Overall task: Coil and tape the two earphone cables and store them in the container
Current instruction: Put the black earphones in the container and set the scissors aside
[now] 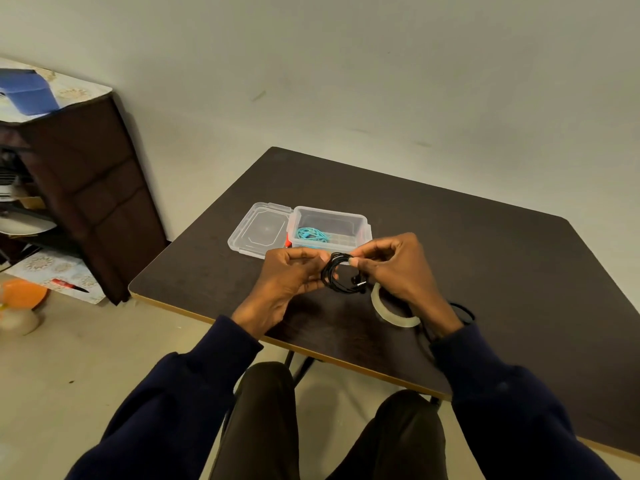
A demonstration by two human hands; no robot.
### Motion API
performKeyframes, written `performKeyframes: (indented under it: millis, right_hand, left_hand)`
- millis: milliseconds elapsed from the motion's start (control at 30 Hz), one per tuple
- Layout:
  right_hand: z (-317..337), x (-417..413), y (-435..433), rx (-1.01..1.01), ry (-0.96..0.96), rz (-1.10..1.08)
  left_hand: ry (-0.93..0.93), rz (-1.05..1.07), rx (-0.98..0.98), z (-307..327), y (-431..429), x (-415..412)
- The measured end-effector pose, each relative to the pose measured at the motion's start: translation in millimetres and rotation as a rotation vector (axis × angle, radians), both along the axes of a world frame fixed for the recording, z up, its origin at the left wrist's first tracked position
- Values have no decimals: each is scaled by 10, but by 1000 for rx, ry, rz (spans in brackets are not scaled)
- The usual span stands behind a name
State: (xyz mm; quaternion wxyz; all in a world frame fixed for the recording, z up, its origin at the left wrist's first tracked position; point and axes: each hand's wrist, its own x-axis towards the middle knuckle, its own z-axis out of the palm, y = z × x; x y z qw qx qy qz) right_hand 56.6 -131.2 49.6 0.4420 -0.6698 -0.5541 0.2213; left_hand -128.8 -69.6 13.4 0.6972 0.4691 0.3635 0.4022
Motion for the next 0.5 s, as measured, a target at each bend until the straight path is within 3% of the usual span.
performKeyframes:
  millis: [267,500]
  right_hand:
    - [392,279,526,10,-60,-149]
    - [257,237,1005,-105,-230,-201]
  left_hand:
    - [202,342,280,39,488,-142]
    - [466,370,342,-3,917,-53]
